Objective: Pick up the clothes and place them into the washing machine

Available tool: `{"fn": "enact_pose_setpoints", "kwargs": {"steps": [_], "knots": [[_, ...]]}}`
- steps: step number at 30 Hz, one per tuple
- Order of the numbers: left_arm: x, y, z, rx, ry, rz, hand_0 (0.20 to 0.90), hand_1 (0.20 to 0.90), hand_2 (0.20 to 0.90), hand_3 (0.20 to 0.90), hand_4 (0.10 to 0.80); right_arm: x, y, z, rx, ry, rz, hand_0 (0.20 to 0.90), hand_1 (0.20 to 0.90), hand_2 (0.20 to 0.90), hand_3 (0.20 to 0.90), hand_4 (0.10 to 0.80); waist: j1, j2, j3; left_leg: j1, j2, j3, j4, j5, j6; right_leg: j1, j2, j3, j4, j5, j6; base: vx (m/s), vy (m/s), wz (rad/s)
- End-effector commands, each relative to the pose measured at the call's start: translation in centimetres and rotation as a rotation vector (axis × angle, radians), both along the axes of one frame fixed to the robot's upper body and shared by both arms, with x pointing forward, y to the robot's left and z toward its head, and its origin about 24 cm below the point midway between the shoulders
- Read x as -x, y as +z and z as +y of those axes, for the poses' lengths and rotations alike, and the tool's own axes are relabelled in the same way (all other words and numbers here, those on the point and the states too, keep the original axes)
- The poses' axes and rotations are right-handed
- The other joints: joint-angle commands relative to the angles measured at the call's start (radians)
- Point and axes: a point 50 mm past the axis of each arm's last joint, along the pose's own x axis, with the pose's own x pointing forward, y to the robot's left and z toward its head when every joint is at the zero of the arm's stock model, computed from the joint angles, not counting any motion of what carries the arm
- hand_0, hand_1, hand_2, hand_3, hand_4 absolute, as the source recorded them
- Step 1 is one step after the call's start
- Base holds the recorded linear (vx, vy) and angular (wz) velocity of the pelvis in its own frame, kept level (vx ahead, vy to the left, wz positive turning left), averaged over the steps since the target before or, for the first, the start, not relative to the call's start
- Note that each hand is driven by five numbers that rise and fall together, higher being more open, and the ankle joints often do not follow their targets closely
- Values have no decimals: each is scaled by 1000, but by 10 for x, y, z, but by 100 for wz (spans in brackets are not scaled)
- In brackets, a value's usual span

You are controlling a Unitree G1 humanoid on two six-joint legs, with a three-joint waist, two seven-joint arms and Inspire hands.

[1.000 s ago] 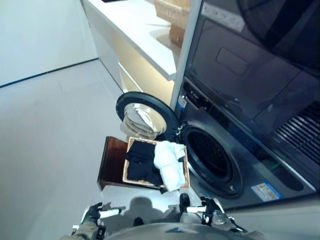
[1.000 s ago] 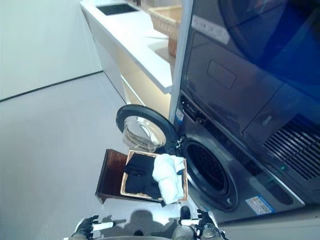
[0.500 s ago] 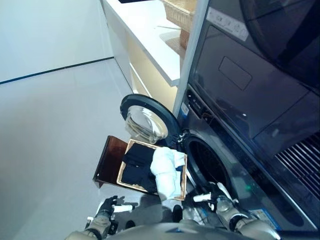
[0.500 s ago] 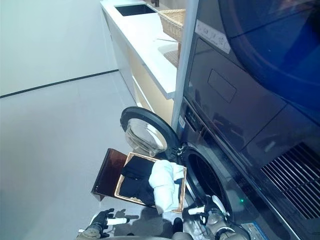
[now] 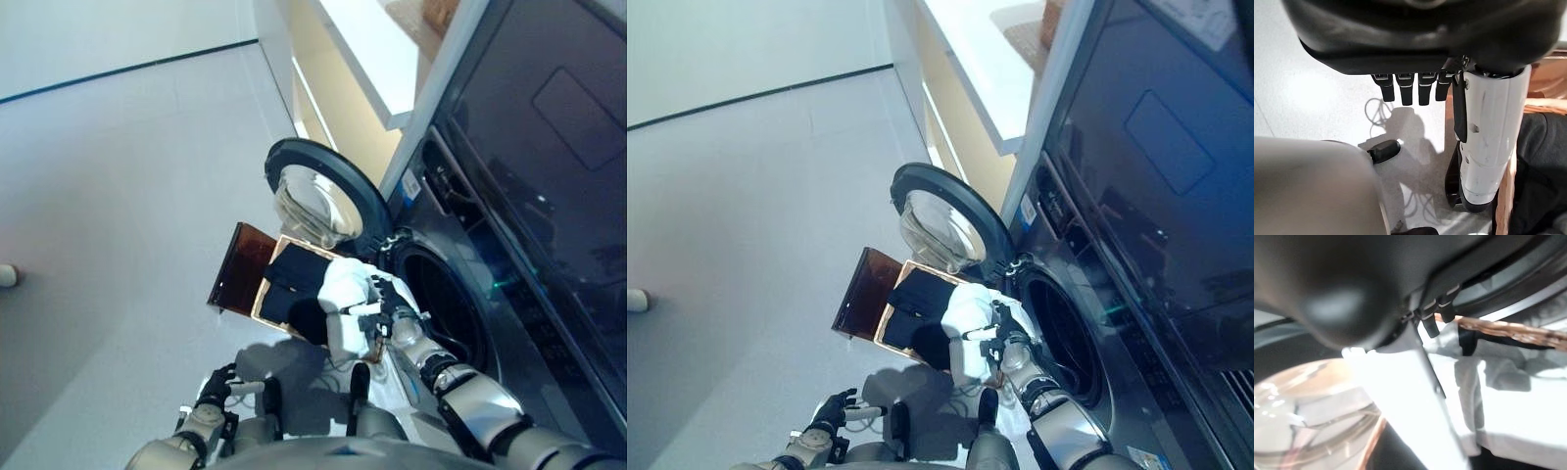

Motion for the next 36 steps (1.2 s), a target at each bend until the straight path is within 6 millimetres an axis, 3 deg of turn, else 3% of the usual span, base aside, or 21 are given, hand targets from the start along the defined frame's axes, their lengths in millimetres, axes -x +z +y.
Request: {"fn": "enact_pose_setpoints", "kwargs": {"steps": [1,6,10,23,32,36], "knots": [[-26,12,6,-52,-16,-96,900,900,900,900,800,-43,43,4,-17,-33,-197,900,900,900,900,800,6,-1,51,-19,-39,1,9,-17,-30,-20,-51,84,80,-2,57,-80,34,6],[-38,18,3,-41,6,-160,900,900,900,900,800,-53,56,-4,-20,-76,-257,900,900,900,900,800,12,20,100,-80,-49,0,55,-19,-32,-54,-64,81,85,9,57,-78,35,5],[-42,20,3,-38,26,-188,900,900,900,900,800,-54,60,-23,-17,-165,-275,900,900,900,900,800,15,41,128,-130,-60,0,111,-31,-32,-74,-78,79,83,18,57,-64,21,11],[-41,20,2,-30,59,-202,900,900,900,900,800,-54,71,-59,-80,-383,-326,900,900,900,900,800,2,70,142,-197,-72,28,147,-37,-31,-131,-98,103,80,37,62,-18,21,-1],[-44,23,5,-33,65,-219,900,900,900,900,800,-62,80,-56,-96,-380,-350,900,900,900,900,800,8,72,143,-230,-76,24,160,-36,-29,-160,-101,103,81,42,62,-16,3,-2],[-51,27,6,-23,73,-255,900,900,900,900,800,-74,94,-47,-99,-333,-397,900,900,900,900,800,16,81,165,-245,-80,15,147,-19,-26,-181,-101,104,90,46,61,-23,4,2]]}}
